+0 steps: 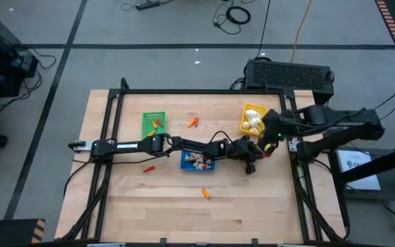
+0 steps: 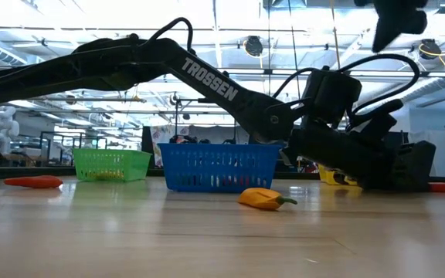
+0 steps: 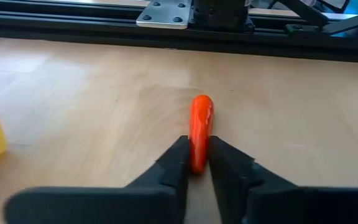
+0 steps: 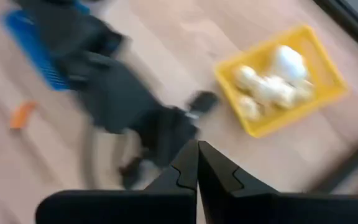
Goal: Sort produce into baskets
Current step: Put the carrot into the green bin
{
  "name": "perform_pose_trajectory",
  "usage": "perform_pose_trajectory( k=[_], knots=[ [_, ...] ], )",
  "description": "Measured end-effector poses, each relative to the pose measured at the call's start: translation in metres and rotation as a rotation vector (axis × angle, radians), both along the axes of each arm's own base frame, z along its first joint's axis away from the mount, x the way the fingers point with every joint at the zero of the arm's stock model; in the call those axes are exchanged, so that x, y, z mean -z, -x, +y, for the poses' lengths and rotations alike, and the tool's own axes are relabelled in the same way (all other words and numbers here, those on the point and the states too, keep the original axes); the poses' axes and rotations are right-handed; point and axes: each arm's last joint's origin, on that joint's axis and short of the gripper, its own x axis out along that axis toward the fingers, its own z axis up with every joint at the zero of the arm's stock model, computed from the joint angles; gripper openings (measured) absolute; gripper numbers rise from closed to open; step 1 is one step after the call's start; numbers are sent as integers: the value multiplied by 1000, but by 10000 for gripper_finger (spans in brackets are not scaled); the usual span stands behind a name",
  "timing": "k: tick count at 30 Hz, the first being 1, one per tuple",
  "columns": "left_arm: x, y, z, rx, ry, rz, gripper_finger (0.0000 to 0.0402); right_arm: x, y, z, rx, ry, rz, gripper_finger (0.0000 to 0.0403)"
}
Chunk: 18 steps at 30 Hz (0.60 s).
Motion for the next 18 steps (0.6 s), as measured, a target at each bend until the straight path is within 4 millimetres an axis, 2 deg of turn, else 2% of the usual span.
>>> perform_pose_trajectory(
  k=[5, 11, 15, 18],
  knots=[
    [0, 0, 0, -5, 3, 3, 11, -9, -10, 21, -122, -49, -149, 0],
    [-8, 0, -1, -2, 21, 9, 12, -17, -16, 48, -259, -130, -281, 0],
    [-31, 2, -8, 42, -3, 50, 12, -22, -15, 70, -346, -172, -352, 0],
    [-63, 8, -11, 78, -63, 110, 12, -26, -12, 86, -408, -169, -418, 0]
  ],
)
